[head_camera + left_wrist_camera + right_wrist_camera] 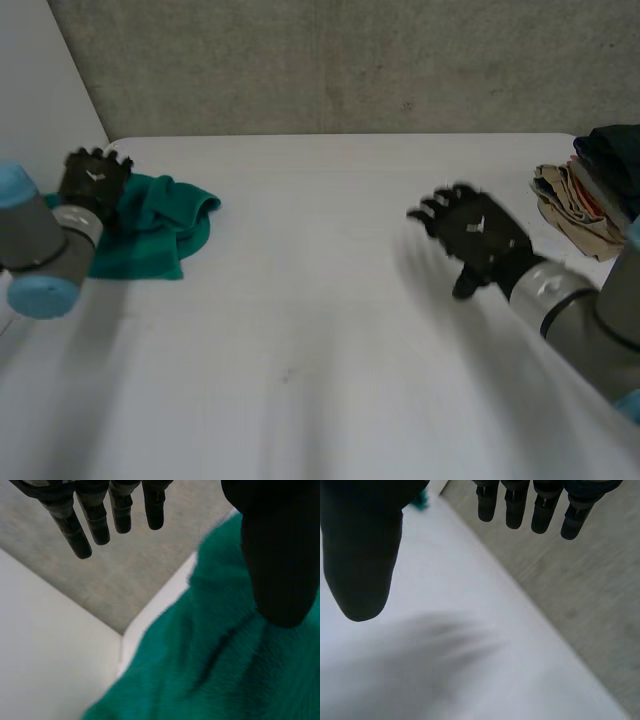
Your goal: Fold the laundry.
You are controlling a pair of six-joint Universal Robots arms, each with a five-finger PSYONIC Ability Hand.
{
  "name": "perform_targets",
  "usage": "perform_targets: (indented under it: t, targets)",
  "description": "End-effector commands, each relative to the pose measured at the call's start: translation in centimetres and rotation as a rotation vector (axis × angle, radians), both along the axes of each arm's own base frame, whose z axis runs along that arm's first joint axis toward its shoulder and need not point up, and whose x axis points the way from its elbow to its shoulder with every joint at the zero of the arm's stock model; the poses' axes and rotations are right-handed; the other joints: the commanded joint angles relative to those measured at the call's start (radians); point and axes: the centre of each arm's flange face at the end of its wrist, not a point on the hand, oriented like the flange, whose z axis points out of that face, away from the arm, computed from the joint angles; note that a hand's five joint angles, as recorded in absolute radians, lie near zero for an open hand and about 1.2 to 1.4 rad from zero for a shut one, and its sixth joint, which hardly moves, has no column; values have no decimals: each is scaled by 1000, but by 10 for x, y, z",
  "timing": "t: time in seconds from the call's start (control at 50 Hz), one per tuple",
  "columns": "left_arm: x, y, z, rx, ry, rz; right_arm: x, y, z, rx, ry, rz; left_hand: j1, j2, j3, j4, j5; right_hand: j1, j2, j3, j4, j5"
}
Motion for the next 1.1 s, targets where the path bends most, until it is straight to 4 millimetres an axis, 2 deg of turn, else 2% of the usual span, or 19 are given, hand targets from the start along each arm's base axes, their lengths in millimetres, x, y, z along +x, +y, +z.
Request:
perform_targets:
  t: [0.02,0.04,0.1,0.12,0.18,0.2,0.22,0.28,0.34,0.38,0.42,0.46,0.52,0.6,0.72,0.84,0.94,1.04,1.1]
  targets:
    - [-3,-28,-53,-6,14,-56,-7,14,-23,61,55,-3,17,26,20,27,12,-52,-35,-42,-37,-42]
    - [-4,-30,-55,-7,12,-57,-8,14,-24,61,55,-5,64,73,67,74,58,-52,-35,-42,-37,-42]
    - [-5,-34,-53,-28,19,-65,-12,10,-24,61,54,-22,1115,1123,1118,1125,1109,-52,-35,-42,-37,-42]
    - [-6,-35,-51,-38,21,-67,-14,8,-24,59,55,-30,1182,1191,1185,1192,1176,-52,-35,-42,-37,-42]
    - [-15,-34,-32,-112,34,-69,-19,2,-22,50,53,-49,1182,1191,1185,1193,1177,-52,-35,-42,-37,-42]
    - [-19,-31,-17,-142,41,-74,-20,2,-22,50,53,-52,1182,1191,1185,1193,1177,-52,-35,-42,-37,-42]
    - [-27,-22,14,-201,62,-82,-20,1,-21,48,51,-53,1182,1191,1185,1193,1177,-52,-35,-42,-37,-42]
    - [-43,0,54,-256,120,-119,-20,1,-21,46,52,-54,1182,1191,1185,1193,1177,-52,-35,-42,-37,-42]
    - [-70,38,99,-307,239,-207,-22,0,-20,46,50,-59,1182,1191,1185,1193,1177,-52,-35,-42,-37,-42]
    - [-91,76,135,-335,343,-291,-23,-1,-19,43,49,-63,1182,1191,1185,1193,1177,-52,-35,-42,-37,-42]
    - [-105,112,160,-343,420,-368,-23,-1,-19,44,50,-65,1182,1191,1185,1193,1177,-52,-35,-42,-37,-42]
    - [-113,137,170,-336,466,-416,-24,-1,-19,43,49,-68,1182,1191,1185,1193,1177,-52,-35,-42,-37,-42]
    - [-122,171,173,-305,501,-474,-30,-5,-14,32,44,-87,1182,1191,1185,1193,1177,-52,-35,-42,-37,-42]
    - [-135,207,156,-226,503,-537,-37,-9,-8,21,33,-114,1182,1191,1185,1193,1177,-52,-35,-42,-37,-42]
    - [-152,254,107,-28,457,-605,-43,-16,-2,-1,27,-138,1182,1191,1185,1193,1177,-52,-35,-42,-37,-42]
    - [-144,246,67,122,404,-523,-45,-17,-2,9,25,-148,1182,1191,1185,1193,1177,-52,-35,-42,-37,-42]
    - [-130,237,74,137,399,-452,-42,-14,-1,75,-30,-153,1182,1191,1185,1193,1177,-52,-35,-42,-37,-42]
    - [-125,247,117,35,446,-478,-24,-9,5,295,-251,-148,1182,1191,1185,1193,1177,-52,-35,-42,-37,-42]
    - [-123,253,134,-13,463,-491,-9,-4,-5,434,-327,-133,1182,1191,1185,1193,1177,-52,-35,-42,-37,-42]
